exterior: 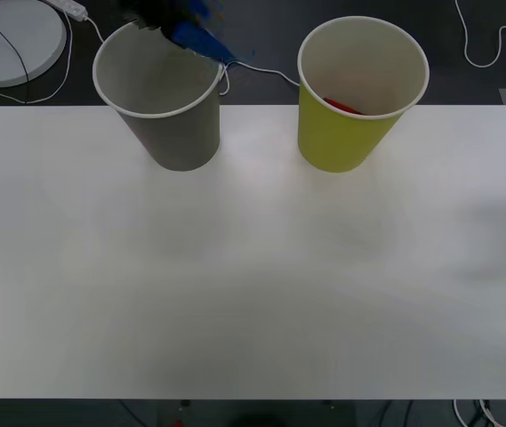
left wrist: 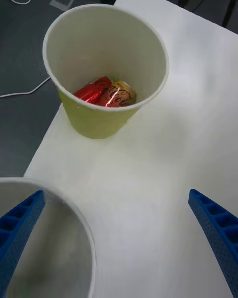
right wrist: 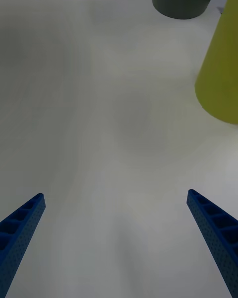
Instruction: Put the can into the green bin and the plastic bottle into the gray bin
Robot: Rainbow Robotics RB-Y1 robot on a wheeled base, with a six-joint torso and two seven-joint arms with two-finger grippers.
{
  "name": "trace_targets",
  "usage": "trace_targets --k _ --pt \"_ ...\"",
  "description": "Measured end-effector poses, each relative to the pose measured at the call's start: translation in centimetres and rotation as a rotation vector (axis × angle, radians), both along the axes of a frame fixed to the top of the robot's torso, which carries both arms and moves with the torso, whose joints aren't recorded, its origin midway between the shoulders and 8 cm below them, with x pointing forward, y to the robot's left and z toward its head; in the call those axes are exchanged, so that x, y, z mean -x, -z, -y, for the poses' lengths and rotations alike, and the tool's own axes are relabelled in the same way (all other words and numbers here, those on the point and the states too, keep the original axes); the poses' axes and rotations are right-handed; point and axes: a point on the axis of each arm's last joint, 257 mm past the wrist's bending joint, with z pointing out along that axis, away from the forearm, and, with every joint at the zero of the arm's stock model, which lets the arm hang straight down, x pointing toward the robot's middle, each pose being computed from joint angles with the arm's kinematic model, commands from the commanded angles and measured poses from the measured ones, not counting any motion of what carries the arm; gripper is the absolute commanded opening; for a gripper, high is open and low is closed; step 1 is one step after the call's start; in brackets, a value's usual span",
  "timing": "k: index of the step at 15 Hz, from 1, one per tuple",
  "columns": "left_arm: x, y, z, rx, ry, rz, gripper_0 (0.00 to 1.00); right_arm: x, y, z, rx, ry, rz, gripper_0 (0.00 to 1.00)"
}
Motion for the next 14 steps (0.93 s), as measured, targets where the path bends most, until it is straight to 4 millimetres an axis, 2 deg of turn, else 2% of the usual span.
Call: trace_targets --k 3,9,14 --pt "1.5 2.0 -4.7 -0.042 0.057 0.05 1.0 0.0 0.0 0.0 0.0 0.0 0.0 1.0" --pt "6.5 6.7 -11.7 -0.099 0.139 0.139 1.0 0.0 0.0 0.0 0.0 0.0 0.0 1.0" --pt "10.0 10.0 -16.1 -0.123 0.2 0.177 1.0 0.0 0.0 0.0 0.0 0.0 0.0 1.0"
